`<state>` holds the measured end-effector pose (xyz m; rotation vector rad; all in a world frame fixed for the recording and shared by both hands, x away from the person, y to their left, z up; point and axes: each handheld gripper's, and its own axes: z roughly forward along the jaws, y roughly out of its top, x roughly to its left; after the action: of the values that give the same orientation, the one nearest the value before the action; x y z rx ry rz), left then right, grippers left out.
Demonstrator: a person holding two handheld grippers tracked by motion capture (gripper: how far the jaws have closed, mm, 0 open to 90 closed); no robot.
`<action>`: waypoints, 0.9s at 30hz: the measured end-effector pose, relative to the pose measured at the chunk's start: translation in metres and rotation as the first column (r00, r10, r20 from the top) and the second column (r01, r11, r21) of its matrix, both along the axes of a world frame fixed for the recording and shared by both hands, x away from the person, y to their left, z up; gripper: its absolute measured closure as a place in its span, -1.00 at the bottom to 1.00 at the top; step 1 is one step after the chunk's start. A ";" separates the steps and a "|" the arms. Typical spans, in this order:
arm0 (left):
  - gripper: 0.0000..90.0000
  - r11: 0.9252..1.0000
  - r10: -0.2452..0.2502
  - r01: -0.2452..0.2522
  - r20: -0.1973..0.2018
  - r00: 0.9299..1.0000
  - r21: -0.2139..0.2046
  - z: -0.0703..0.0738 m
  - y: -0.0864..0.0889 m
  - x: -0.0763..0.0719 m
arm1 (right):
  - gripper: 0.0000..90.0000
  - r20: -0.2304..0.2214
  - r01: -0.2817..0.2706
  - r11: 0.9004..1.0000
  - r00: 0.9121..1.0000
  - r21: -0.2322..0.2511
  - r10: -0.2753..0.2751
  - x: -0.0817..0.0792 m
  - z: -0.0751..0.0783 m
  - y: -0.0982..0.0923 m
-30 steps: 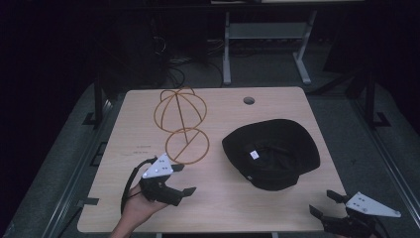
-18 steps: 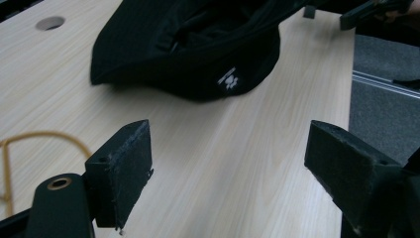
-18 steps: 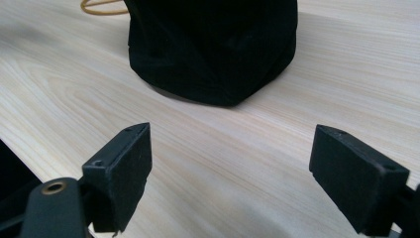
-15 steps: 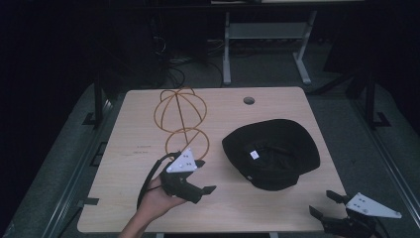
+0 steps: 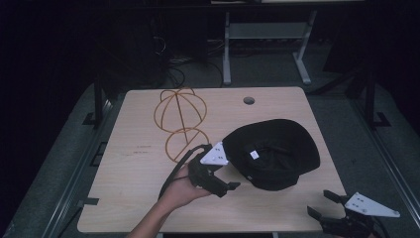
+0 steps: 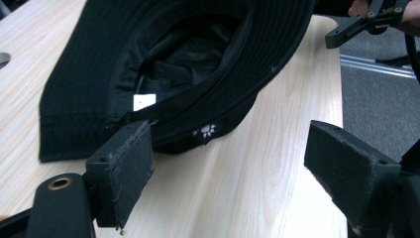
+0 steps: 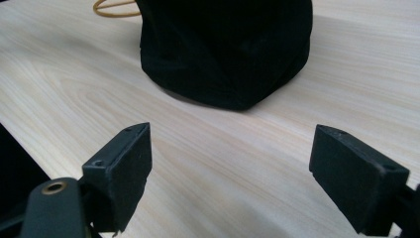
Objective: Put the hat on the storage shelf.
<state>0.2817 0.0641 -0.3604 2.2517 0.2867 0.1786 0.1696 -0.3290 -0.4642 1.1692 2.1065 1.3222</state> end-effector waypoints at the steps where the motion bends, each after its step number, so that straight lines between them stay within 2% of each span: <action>1: -0.59 1.000 -0.002 0.002 0.001 1.000 0.003 0.000 -0.003 0.000 | -0.64 -0.010 -0.004 1.000 1.000 -0.004 0.004 0.000 -0.001 0.000; 5: -0.58 1.000 -0.017 0.017 0.004 1.000 0.013 -0.001 -0.013 0.005 | -0.64 -0.002 -0.010 1.000 1.000 0.004 0.010 0.000 0.000 0.000; 7: -0.56 0.999 -0.026 0.026 0.004 1.000 0.042 -0.003 -0.021 0.008 | -0.64 0.003 -0.011 1.000 1.000 0.011 0.011 0.000 0.000 0.000; 9: -0.52 0.998 -0.034 0.034 -0.002 0.999 0.049 -0.004 -0.025 0.009 | -0.64 0.000 -0.012 1.000 1.000 0.017 0.012 0.000 0.000 0.001; 11: -0.49 0.996 -0.045 0.045 0.011 0.999 0.073 -0.005 -0.029 0.010 | -0.64 -0.004 -0.016 1.000 1.000 0.015 0.016 0.001 -0.001 0.001; 15: -0.37 0.994 -0.063 0.063 0.000 0.998 0.087 -0.008 -0.038 0.016 | -0.64 -0.003 -0.016 1.000 1.000 0.021 0.016 0.000 -0.001 0.000; 16: -0.32 0.993 -0.068 0.069 -0.006 0.998 0.096 -0.008 -0.039 0.017 | -0.64 0.002 -0.015 1.000 1.000 0.022 0.015 0.000 0.000 0.000; 19: -0.25 0.981 -0.101 0.098 0.008 0.995 0.167 -0.013 -0.048 0.017 | -0.64 0.003 -0.014 1.000 1.000 0.028 0.014 0.000 0.000 0.001; 21: -0.12 0.979 -0.112 0.107 0.019 0.994 0.176 -0.014 -0.050 0.017 | -0.64 -0.002 -0.015 0.999 1.000 0.029 0.015 0.000 -0.001 0.001; 25: 0.18 0.980 -0.108 0.104 0.014 0.994 0.169 -0.016 -0.052 0.020 | -0.64 -0.007 -0.022 0.999 1.000 0.029 0.022 0.000 -0.002 0.001; 27: 0.29 0.984 -0.113 0.111 0.011 0.993 0.139 -0.015 -0.051 0.023 | -0.64 -0.004 -0.022 0.999 1.000 0.031 0.022 -0.001 -0.001 0.001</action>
<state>0.3050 0.0126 -0.3750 2.3951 0.1405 0.1637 0.1687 -0.3278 -0.4652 1.1653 2.1146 1.3681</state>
